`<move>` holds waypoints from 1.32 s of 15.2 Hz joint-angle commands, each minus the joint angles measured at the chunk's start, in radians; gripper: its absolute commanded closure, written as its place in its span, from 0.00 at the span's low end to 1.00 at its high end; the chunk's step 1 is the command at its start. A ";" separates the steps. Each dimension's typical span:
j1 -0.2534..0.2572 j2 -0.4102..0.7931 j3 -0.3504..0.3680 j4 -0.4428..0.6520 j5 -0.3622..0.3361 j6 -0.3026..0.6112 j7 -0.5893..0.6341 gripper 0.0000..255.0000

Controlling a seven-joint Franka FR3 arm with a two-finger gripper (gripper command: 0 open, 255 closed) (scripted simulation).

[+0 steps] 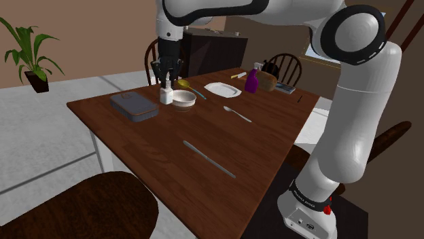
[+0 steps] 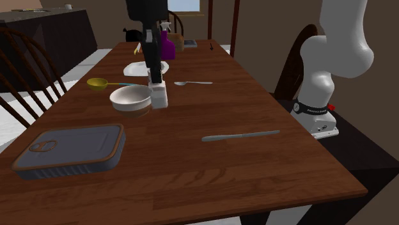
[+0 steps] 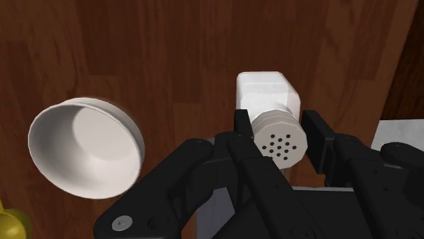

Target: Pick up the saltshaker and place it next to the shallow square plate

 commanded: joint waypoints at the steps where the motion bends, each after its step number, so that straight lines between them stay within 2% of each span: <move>1: 0.001 0.003 0.000 0.034 -0.001 -0.031 -0.001 1.00; 2: 0.001 0.003 0.000 0.037 0.000 -0.035 -0.001 1.00; 11: -0.129 -0.097 -0.079 -0.090 0.039 0.000 -0.211 1.00; 20: -0.245 -0.116 -0.169 -0.112 0.056 0.006 -0.419 1.00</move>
